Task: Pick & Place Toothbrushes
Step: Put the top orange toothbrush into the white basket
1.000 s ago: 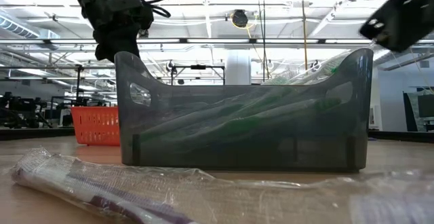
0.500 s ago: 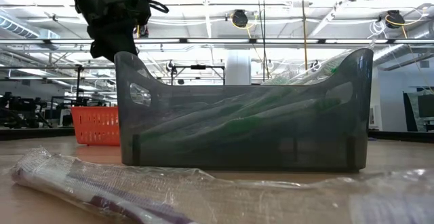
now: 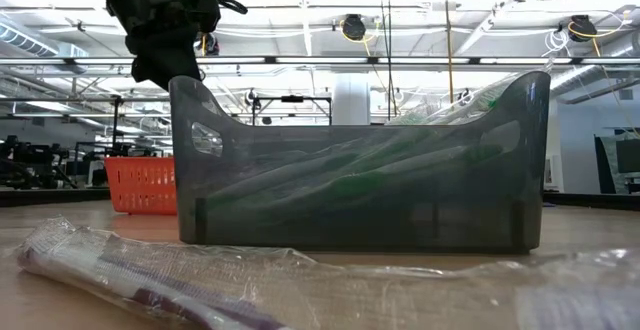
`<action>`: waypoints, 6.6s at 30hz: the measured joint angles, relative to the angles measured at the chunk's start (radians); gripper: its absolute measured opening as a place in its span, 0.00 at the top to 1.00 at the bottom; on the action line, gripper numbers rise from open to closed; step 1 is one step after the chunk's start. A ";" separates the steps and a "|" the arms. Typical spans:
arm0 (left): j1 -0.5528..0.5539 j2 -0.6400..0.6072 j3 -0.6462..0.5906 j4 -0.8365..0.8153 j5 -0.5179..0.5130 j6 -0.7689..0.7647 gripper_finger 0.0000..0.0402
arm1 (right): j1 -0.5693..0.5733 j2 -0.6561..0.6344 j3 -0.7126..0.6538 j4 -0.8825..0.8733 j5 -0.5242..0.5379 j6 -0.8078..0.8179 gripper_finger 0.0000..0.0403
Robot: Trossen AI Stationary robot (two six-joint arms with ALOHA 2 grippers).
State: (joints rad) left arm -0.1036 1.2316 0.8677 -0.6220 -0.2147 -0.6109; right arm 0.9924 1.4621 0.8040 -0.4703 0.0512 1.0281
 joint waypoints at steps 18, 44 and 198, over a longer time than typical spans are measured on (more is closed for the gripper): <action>0.000 0.000 0.000 0.000 -0.015 -0.003 0.68 | 0.050 0.063 0.001 -0.103 0.008 -0.068 0.62; 0.000 0.000 0.000 0.053 -0.016 0.004 0.68 | -0.016 -0.023 0.000 -0.123 0.059 -0.040 0.96; 0.213 0.333 0.005 0.831 -0.204 0.497 0.94 | -0.716 -0.280 -0.145 0.936 0.441 -0.856 0.64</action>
State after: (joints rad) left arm 0.1093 1.5650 0.8730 0.2093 -0.4187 -0.1139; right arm 0.2768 1.1821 0.6588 0.4658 0.4920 0.1719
